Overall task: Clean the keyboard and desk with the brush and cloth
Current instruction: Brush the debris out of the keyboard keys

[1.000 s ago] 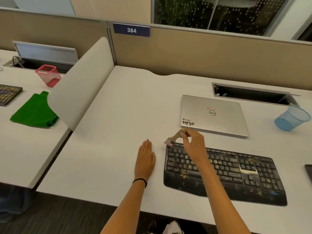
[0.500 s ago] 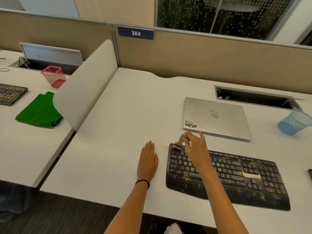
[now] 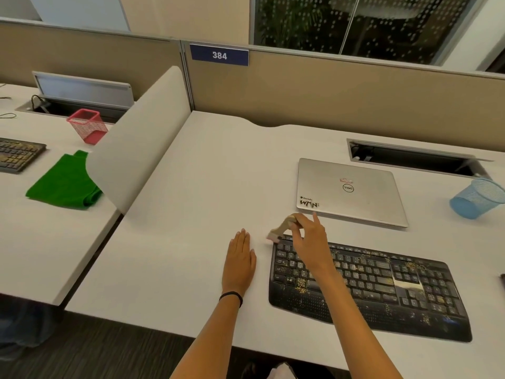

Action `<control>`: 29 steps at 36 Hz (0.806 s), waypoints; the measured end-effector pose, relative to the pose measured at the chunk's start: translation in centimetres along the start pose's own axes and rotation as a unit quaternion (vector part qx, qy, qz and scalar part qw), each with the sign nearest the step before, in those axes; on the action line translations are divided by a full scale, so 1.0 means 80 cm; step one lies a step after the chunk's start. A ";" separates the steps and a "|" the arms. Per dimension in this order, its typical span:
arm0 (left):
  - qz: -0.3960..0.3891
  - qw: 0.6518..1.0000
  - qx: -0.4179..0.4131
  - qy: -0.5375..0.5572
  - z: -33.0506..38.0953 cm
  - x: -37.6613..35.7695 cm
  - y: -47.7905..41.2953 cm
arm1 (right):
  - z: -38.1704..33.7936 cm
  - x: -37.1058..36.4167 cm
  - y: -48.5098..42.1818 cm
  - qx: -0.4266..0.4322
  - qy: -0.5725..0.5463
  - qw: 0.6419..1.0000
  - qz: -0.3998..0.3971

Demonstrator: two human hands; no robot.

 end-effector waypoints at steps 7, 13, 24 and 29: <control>-0.002 1.000 0.002 0.002 -0.001 -0.001 0.000 | 0.010 -0.010 0.000 -0.002 0.070 0.998 0.007; 0.002 1.000 -0.004 -0.003 0.000 0.000 0.000 | 0.008 -0.008 0.003 0.011 -0.003 1.000 0.003; -0.001 1.000 -0.004 0.004 -0.001 -0.002 -0.001 | 0.012 0.028 0.004 -0.036 -0.013 0.997 0.071; 0.000 1.000 -0.003 0.003 -0.001 -0.003 -0.001 | 0.043 0.053 0.012 -0.083 0.058 0.992 0.074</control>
Point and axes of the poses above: each hand's wrist, its own y-axis away from the middle knuckle, its own x-axis out of the back of the hand, z = x × y, the point moved 2 cm from there along -y, towards the middle knuckle, and after that the axes turned 7 degrees about y, right-handed, at the moved point
